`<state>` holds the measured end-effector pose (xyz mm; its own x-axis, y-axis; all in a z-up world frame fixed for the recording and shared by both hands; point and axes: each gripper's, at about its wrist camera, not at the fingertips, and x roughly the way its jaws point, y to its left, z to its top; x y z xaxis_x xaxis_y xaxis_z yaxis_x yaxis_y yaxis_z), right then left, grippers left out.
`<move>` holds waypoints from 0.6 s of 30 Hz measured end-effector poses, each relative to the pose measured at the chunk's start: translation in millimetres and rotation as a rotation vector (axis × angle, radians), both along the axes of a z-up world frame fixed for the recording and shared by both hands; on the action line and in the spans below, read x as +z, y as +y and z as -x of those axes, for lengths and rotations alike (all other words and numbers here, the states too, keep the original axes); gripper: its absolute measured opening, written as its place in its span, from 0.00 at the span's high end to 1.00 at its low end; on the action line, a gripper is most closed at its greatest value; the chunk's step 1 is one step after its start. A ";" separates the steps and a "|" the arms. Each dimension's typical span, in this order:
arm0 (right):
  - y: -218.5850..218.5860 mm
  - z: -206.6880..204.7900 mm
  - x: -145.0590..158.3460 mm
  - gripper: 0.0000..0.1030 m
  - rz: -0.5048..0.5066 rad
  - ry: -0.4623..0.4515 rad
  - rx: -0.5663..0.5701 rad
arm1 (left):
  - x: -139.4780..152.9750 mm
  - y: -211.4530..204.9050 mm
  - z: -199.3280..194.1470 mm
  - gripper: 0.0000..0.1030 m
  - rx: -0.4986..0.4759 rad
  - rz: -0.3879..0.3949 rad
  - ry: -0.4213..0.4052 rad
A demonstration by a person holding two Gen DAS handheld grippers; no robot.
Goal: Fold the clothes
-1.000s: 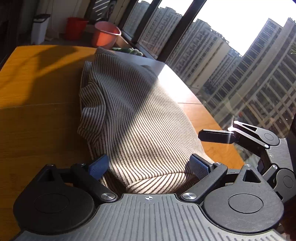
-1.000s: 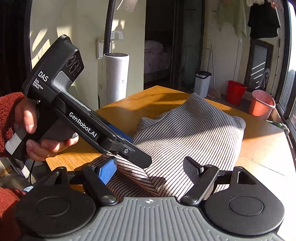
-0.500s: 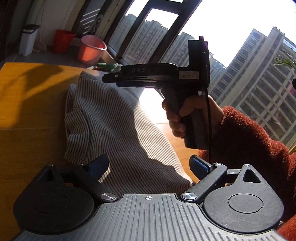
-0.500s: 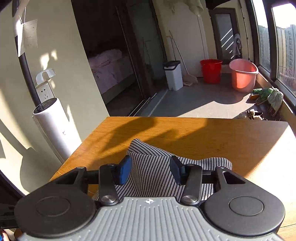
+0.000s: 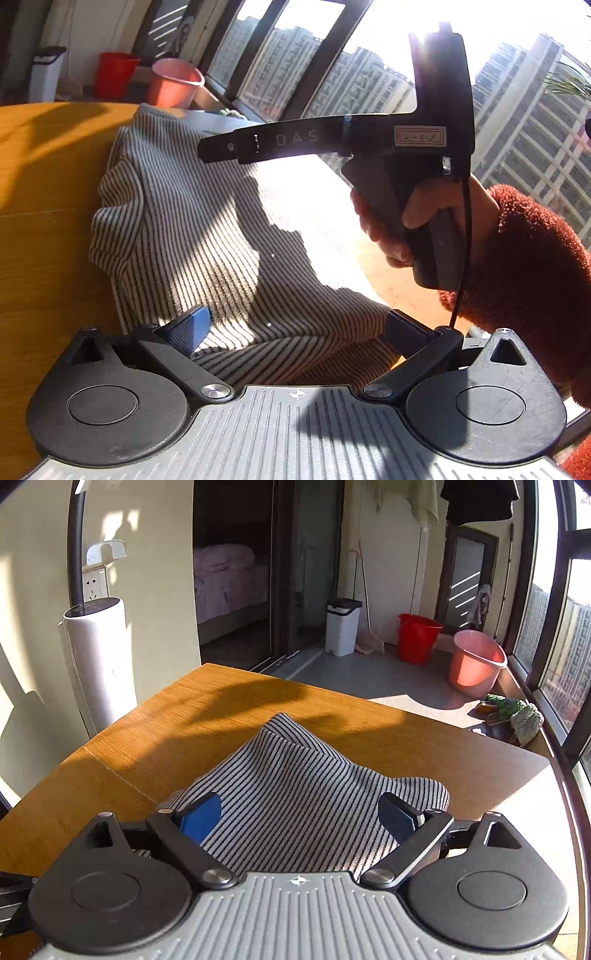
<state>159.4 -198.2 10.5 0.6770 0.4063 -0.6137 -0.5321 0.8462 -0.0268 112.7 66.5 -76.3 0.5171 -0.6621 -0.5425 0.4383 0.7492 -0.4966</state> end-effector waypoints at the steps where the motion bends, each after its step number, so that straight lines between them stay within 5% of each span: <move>1: -8.4 13.4 2.7 0.00 0.004 -0.012 0.004 | -1.4 4.9 -1.5 0.00 0.011 0.037 0.020; 5: -38.5 68.3 11.2 0.00 0.045 -0.095 0.018 | -5.2 20.2 -6.8 0.00 0.035 0.133 0.080; 9: -51.5 118.0 13.6 0.00 0.080 -0.161 0.080 | 2.5 31.7 -5.0 0.00 0.075 0.145 0.113; 12: -34.6 151.7 2.3 0.00 0.107 -0.166 0.204 | 24.8 54.5 7.2 0.00 0.183 0.082 0.021; 18: 14.8 188.8 -36.0 0.00 0.250 -0.221 0.400 | 64.9 73.7 34.1 0.00 0.263 -0.219 -0.205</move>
<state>-29.4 -183.4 -25.5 0.6231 0.5190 -0.5852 -0.7714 0.5314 -0.3501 78.6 140.3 -11.4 0.7658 -0.3730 -0.5238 0.2911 0.9274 -0.2348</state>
